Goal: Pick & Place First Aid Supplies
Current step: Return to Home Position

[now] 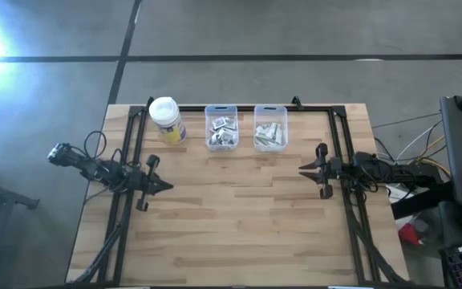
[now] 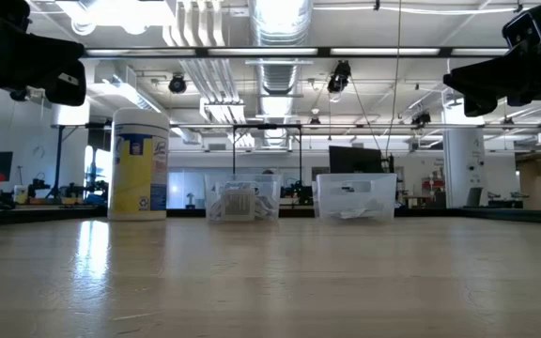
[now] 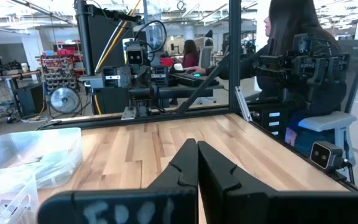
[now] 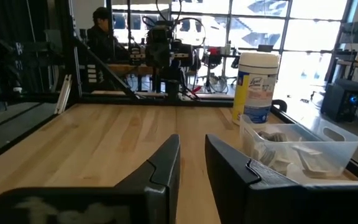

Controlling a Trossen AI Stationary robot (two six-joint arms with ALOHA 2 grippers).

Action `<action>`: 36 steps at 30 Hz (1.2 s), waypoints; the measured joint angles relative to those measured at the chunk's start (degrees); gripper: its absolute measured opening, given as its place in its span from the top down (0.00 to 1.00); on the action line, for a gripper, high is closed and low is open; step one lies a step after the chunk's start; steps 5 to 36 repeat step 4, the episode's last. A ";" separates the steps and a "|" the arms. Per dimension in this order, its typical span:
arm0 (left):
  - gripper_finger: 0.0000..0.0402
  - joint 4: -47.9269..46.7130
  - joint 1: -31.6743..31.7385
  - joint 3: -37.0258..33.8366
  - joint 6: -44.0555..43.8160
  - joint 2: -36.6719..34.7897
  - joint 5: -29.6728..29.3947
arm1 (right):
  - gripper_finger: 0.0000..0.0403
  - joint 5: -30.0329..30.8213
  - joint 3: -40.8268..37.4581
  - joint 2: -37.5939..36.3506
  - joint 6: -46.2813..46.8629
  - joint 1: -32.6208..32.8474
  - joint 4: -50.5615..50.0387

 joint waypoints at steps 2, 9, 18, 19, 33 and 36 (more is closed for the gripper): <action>1.00 0.00 0.00 0.00 0.02 0.00 0.00 | 0.81 0.00 0.00 0.00 0.07 0.00 0.00; 1.00 0.00 0.00 0.00 0.01 0.00 0.00 | 0.81 0.00 0.00 0.00 0.12 0.00 0.00; 1.00 0.00 0.00 0.00 0.01 0.00 0.00 | 0.81 0.00 0.00 0.00 0.12 0.00 0.00; 1.00 0.00 0.00 0.00 0.01 0.00 0.00 | 0.81 0.00 0.00 0.00 0.12 0.00 0.00; 1.00 0.00 0.00 0.00 0.01 0.00 0.00 | 0.81 0.00 0.00 0.00 0.12 0.00 0.00; 1.00 0.00 0.00 0.00 0.01 0.00 0.00 | 0.81 0.00 0.00 0.00 0.12 0.00 0.00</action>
